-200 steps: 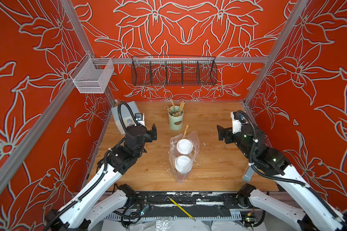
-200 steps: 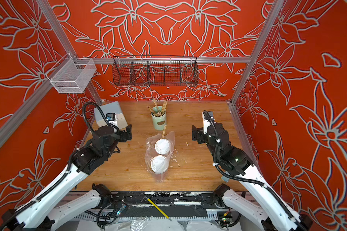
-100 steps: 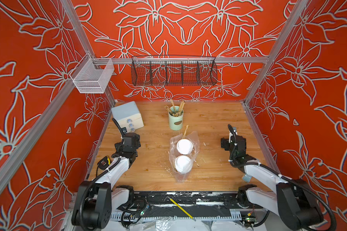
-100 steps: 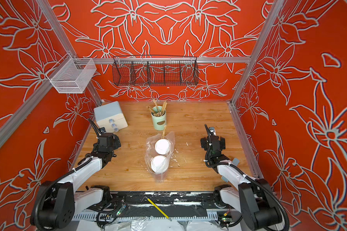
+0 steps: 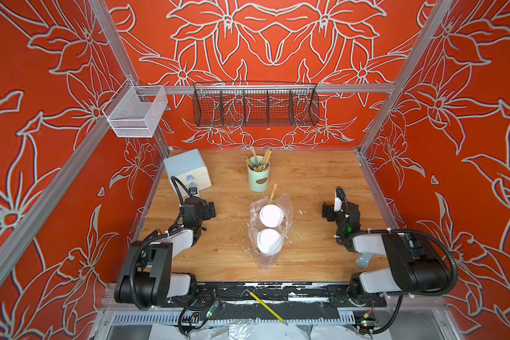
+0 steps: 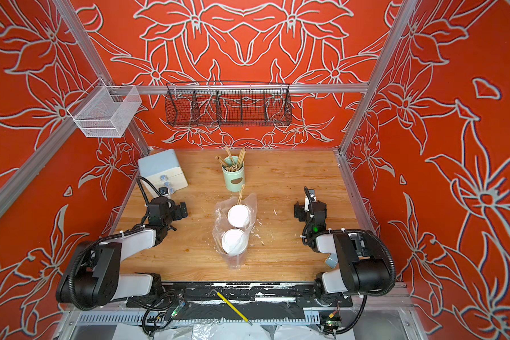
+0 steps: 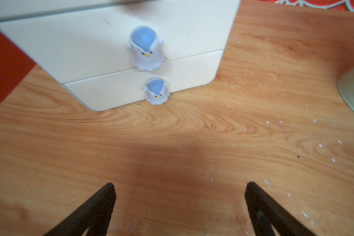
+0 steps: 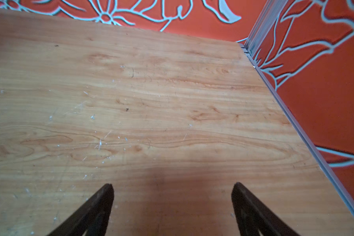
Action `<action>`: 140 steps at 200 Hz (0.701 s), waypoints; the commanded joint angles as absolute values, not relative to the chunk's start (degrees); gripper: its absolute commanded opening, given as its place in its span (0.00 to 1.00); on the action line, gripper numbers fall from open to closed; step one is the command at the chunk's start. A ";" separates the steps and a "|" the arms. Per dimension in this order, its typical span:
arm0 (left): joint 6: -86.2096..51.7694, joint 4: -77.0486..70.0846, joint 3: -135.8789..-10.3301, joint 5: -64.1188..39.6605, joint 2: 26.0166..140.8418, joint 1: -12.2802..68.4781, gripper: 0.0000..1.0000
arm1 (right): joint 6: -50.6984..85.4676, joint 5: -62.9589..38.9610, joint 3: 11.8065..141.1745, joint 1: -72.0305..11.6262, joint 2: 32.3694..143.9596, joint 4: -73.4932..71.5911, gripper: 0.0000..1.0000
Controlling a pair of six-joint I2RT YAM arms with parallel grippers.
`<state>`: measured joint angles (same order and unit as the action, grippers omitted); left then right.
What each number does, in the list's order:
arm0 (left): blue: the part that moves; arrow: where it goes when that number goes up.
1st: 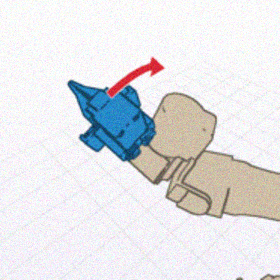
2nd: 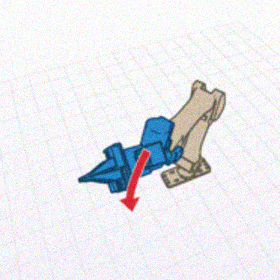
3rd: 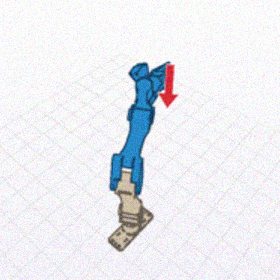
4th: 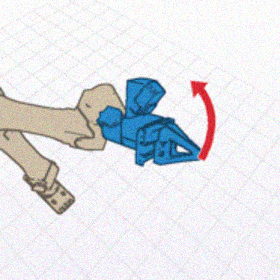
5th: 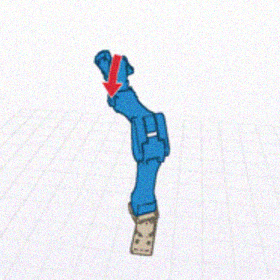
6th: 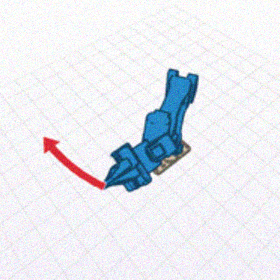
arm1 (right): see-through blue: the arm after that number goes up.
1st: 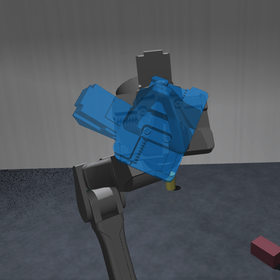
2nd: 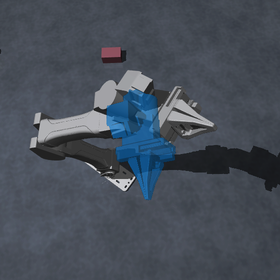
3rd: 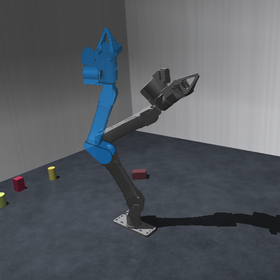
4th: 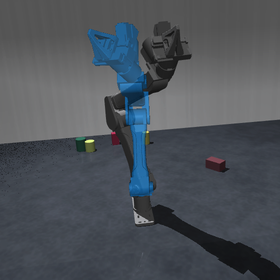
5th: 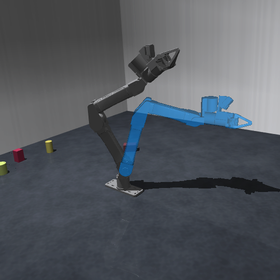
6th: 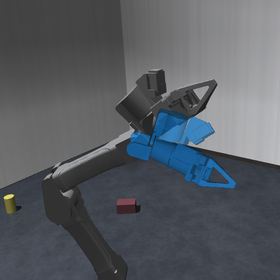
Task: Pack milk tea into plastic carrier bags
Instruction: Reset both arms
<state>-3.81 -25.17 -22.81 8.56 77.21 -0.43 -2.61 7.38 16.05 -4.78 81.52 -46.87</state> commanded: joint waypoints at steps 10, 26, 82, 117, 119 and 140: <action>-1.32 -27.74 -23.86 3.96 77.63 -0.87 0.97 | -3.03 2.45 18.06 -3.41 80.82 -46.03 0.97; -1.32 -27.79 -23.81 4.00 77.53 -0.91 0.97 | -2.87 2.46 17.93 -3.34 81.14 -46.77 0.97; -1.32 -28.02 -23.55 3.96 77.29 -0.87 0.97 | -0.58 7.51 18.85 -3.03 81.12 -45.09 0.97; -1.32 -27.91 -23.71 3.96 77.42 -0.88 0.97 | -0.49 7.50 18.90 -3.08 81.12 -45.00 0.97; -1.32 -27.89 -23.77 3.96 77.43 -0.92 0.97 | -0.52 7.54 18.90 -3.08 81.17 -45.00 0.97; -1.32 -27.67 -23.99 3.88 77.74 -0.88 0.97 | -0.53 7.47 18.90 -3.07 81.21 -45.00 0.97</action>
